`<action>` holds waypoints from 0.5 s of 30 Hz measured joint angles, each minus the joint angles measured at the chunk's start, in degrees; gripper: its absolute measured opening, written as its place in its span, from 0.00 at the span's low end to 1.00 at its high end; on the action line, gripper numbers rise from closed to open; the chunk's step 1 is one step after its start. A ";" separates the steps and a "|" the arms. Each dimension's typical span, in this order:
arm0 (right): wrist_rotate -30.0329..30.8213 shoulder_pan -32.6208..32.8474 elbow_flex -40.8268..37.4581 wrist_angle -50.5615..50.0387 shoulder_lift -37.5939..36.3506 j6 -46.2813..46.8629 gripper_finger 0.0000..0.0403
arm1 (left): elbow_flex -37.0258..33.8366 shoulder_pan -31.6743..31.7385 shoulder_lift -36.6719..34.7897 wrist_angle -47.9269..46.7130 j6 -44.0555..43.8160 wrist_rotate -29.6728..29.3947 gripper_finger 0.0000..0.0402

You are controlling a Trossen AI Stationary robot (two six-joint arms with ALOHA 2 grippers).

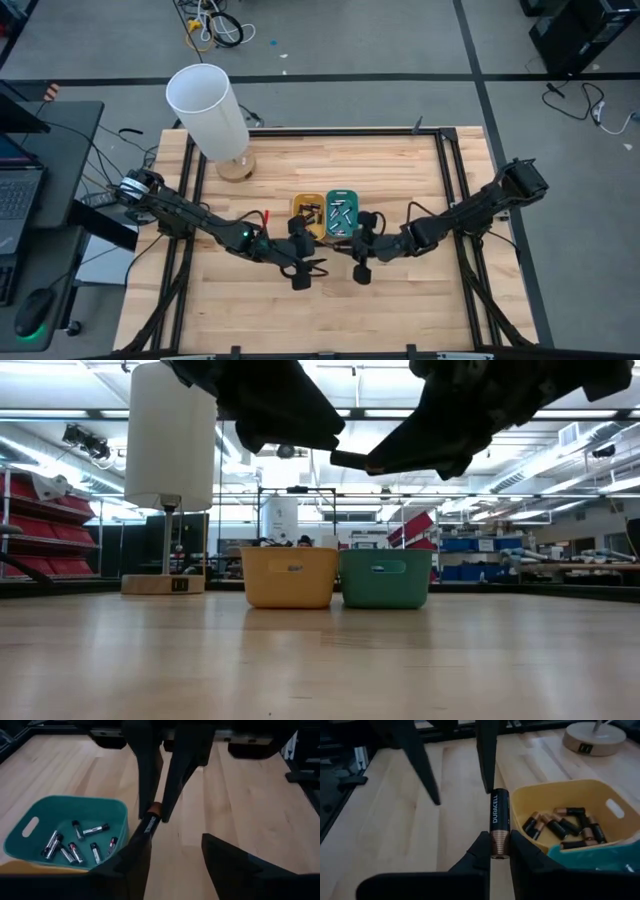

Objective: Sort batteries
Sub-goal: Put the black battery into the yellow bin

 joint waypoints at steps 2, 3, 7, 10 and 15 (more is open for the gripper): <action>0.22 -0.02 0.15 0.27 -0.01 -0.20 0.08 | 0.00 0.24 0.00 0.21 -0.20 0.02 0.50; 0.25 -0.02 0.15 0.19 -0.01 -0.20 0.08 | 0.00 0.31 0.00 0.19 -0.28 0.01 0.51; 0.51 0.35 0.15 0.30 -0.02 -0.14 0.08 | 0.02 0.57 0.00 0.12 -2.87 -0.99 0.53; 0.65 0.81 0.17 -0.14 -0.02 1.27 0.08 | 0.02 0.68 -0.28 -0.16 -4.89 -1.19 0.54; -0.36 2.12 0.25 -0.76 -0.09 2.05 0.08 | 2.45 0.84 -1.32 -2.21 -4.48 -1.00 0.53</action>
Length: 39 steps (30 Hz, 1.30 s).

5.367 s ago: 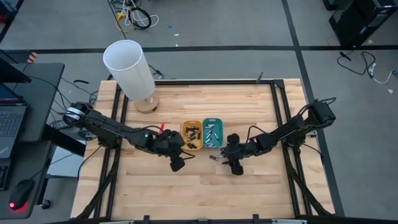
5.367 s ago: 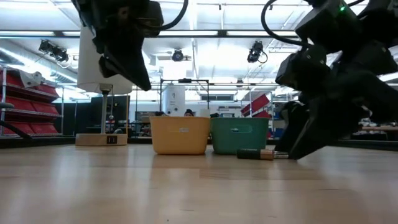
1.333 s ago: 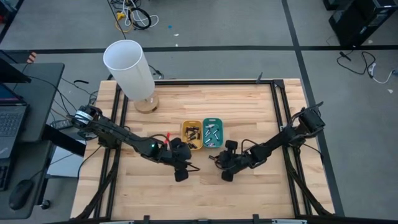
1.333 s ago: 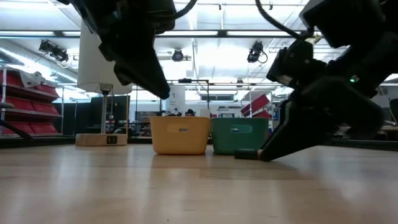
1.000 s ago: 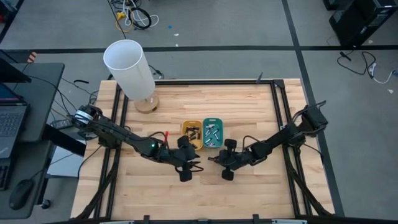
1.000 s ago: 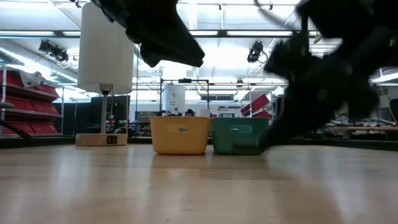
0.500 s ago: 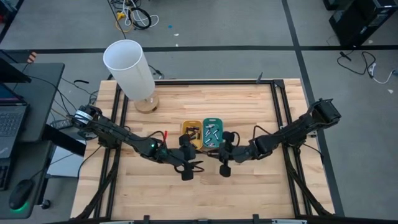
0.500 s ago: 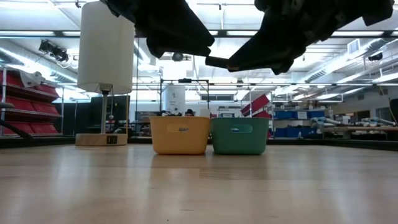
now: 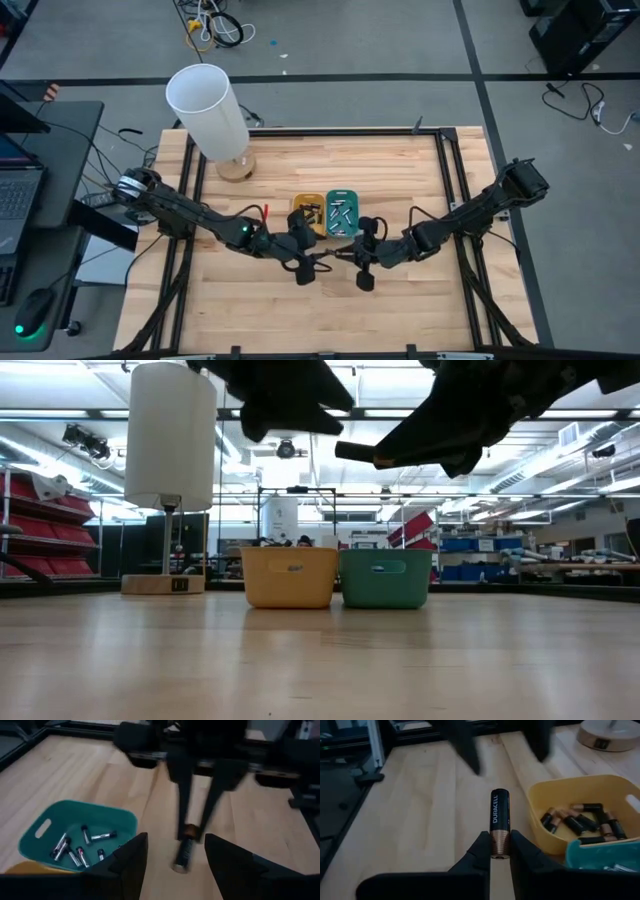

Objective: Sort batteries
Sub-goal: Put the black battery into the yellow bin

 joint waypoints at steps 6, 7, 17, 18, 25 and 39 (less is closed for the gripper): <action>0.36 0.74 0.01 -0.17 -0.02 0.19 0.08 | 1.42 0.25 -0.23 -4.07 4.47 2.44 0.53; 0.35 0.74 0.01 -0.15 -0.02 0.16 0.08 | 1.42 0.56 -0.23 -4.14 4.69 4.12 0.53; 0.53 0.63 0.01 3.25 -0.04 -1.66 0.08 | 1.42 3.46 -0.21 -4.61 5.55 11.09 0.53; 0.55 0.59 -0.01 3.54 -0.04 -1.87 0.08 | 1.42 3.67 -0.21 -4.10 5.55 11.92 0.53; 0.54 0.55 0.00 6.56 -0.06 -2.27 0.09 | 1.42 4.74 -0.16 -3.74 5.55 14.29 0.52; 1.17 0.55 -0.05 8.37 -0.07 -2.61 0.09 | 1.44 6.07 -0.16 -3.46 5.72 17.87 0.16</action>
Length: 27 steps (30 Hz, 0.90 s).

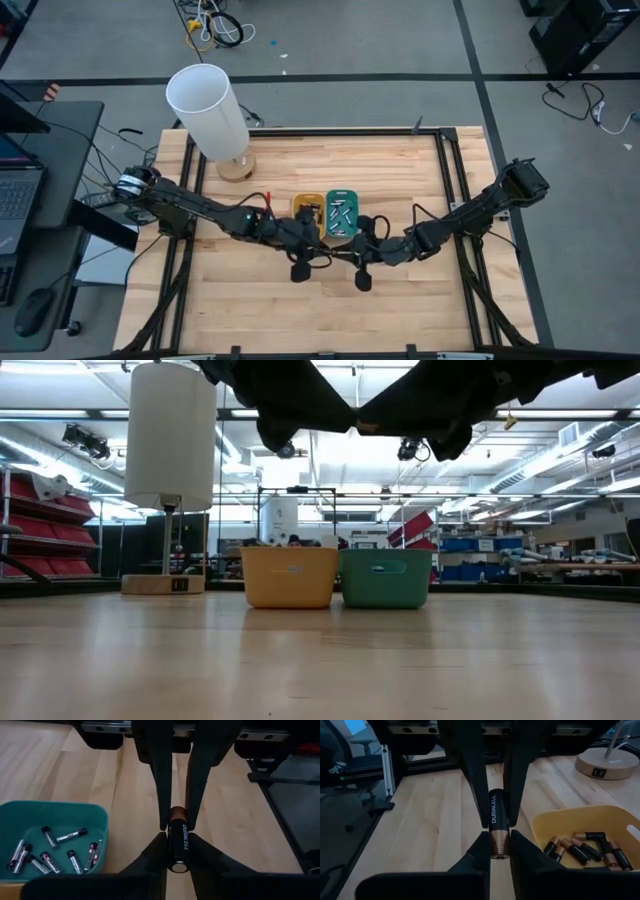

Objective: Sort batteries
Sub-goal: Put the black battery into the yellow bin

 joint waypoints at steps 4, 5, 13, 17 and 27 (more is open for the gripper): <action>-0.07 0.02 0.42 -0.35 0.02 0.02 0.09 | 0.00 0.05 -0.02 0.01 -0.09 0.74 0.16; -0.07 0.02 0.63 -0.60 0.02 -0.25 0.09 | 0.00 0.03 -0.04 0.00 -0.12 0.75 0.16; -0.04 0.00 0.87 -0.78 0.02 -1.13 0.10 | 0.02 0.07 -0.11 -0.04 -1.19 0.42 0.16; 0.01 -0.43 0.90 -0.84 0.02 -0.93 0.13 | 0.04 0.07 -0.24 -0.57 -2.31 -1.40 0.16; 5.82 -4.36 1.31 -0.78 -0.04 4.36 0.31 | -0.02 3.10 -3.95 -7.26 -6.09 -9.52 0.16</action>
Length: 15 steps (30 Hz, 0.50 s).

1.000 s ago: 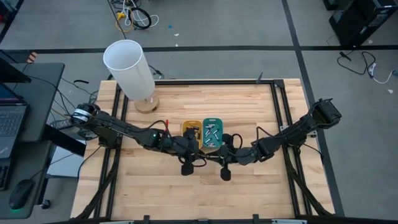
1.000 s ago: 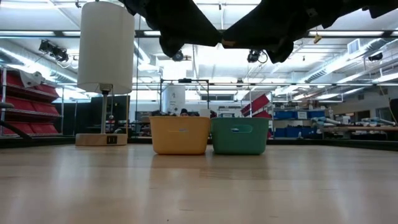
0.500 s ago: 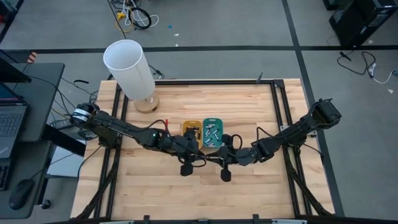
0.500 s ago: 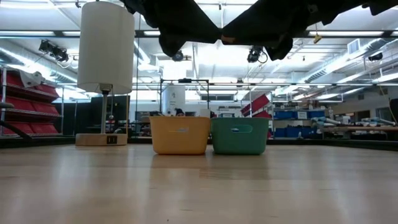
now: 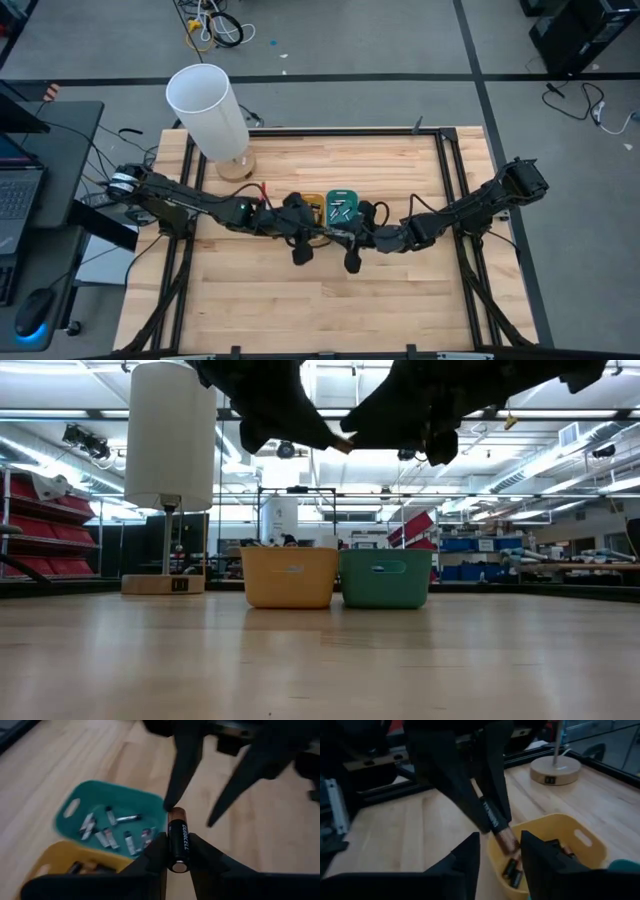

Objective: Sort batteries
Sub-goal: Put the black battery into the yellow bin

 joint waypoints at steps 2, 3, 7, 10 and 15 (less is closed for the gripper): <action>-0.53 -0.85 0.00 -0.36 -0.01 -0.80 0.34 | 0.00 0.63 -0.60 -2.53 -0.50 -0.85 0.16; -1.01 -1.15 -0.02 -0.54 0.00 -0.91 0.36 | 0.00 0.92 -0.85 -3.65 -0.94 -1.14 0.16; -0.99 -2.20 -0.02 -0.69 0.00 -0.97 0.42 | -0.02 1.75 -2.43 -8.57 -2.03 -1.30 0.16; 0.54 -2.89 -0.04 -1.75 0.00 -0.99 0.45 | -0.02 2.46 -3.30 -10.29 -2.04 -0.69 0.16; 2.62 -4.61 -0.13 -7.67 0.00 0.94 0.49 | -0.01 4.36 -3.68 -13.85 -2.72 -0.22 0.16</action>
